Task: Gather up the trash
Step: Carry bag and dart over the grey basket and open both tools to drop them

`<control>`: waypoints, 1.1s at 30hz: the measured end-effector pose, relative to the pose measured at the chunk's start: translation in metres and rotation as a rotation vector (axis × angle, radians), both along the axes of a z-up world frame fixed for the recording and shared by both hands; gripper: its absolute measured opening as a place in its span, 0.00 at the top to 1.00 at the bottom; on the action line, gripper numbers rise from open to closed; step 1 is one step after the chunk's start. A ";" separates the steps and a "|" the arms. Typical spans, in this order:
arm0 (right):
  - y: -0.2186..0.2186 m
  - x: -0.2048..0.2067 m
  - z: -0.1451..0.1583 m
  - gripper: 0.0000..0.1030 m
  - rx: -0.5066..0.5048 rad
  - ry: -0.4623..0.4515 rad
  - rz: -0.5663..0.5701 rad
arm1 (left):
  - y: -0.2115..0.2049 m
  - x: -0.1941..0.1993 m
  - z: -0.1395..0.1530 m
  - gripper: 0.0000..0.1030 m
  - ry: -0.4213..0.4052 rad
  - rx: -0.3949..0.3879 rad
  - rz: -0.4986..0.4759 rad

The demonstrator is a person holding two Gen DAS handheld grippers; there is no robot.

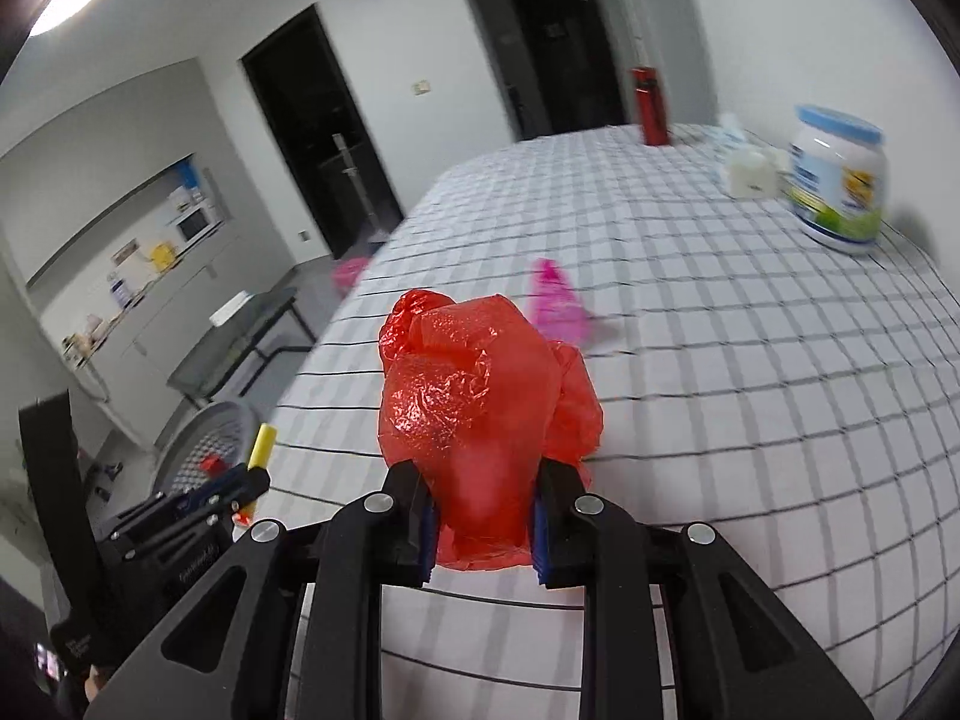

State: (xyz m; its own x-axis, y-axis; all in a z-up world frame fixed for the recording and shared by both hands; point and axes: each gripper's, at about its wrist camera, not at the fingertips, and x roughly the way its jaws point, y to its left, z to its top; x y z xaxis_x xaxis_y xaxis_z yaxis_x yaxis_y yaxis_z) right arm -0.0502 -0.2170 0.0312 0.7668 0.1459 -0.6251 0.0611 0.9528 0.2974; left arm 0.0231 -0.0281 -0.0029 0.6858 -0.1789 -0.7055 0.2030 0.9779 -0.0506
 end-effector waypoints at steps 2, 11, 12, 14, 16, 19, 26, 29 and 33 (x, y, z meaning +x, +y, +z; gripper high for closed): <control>0.020 0.006 0.005 0.78 0.000 -0.009 0.041 | 0.027 0.002 0.007 0.88 -0.019 0.005 0.053; 0.154 0.054 0.013 0.78 -0.021 -0.017 0.313 | 0.170 0.009 0.023 0.88 -0.059 0.052 0.308; 0.169 0.059 0.014 0.78 -0.026 -0.017 0.340 | 0.187 0.010 0.024 0.88 -0.060 0.061 0.337; 0.192 0.067 0.014 0.78 -0.032 -0.017 0.380 | 0.213 0.011 0.024 0.88 -0.062 0.075 0.383; 0.219 0.078 0.014 0.78 -0.036 -0.015 0.426 | 0.238 0.013 0.026 0.88 -0.061 0.084 0.423; 0.254 0.095 0.013 0.78 -0.044 -0.008 0.481 | 0.271 0.018 0.026 0.88 -0.059 0.092 0.472; 0.313 0.129 -0.014 0.78 -0.070 0.067 0.553 | 0.303 0.034 -0.003 0.88 0.022 0.056 0.471; 0.329 0.136 -0.029 0.78 -0.085 0.102 0.568 | 0.303 0.046 -0.021 0.88 0.069 0.042 0.446; 0.343 0.146 -0.045 0.78 -0.096 0.150 0.576 | 0.302 0.058 -0.039 0.87 0.114 0.023 0.412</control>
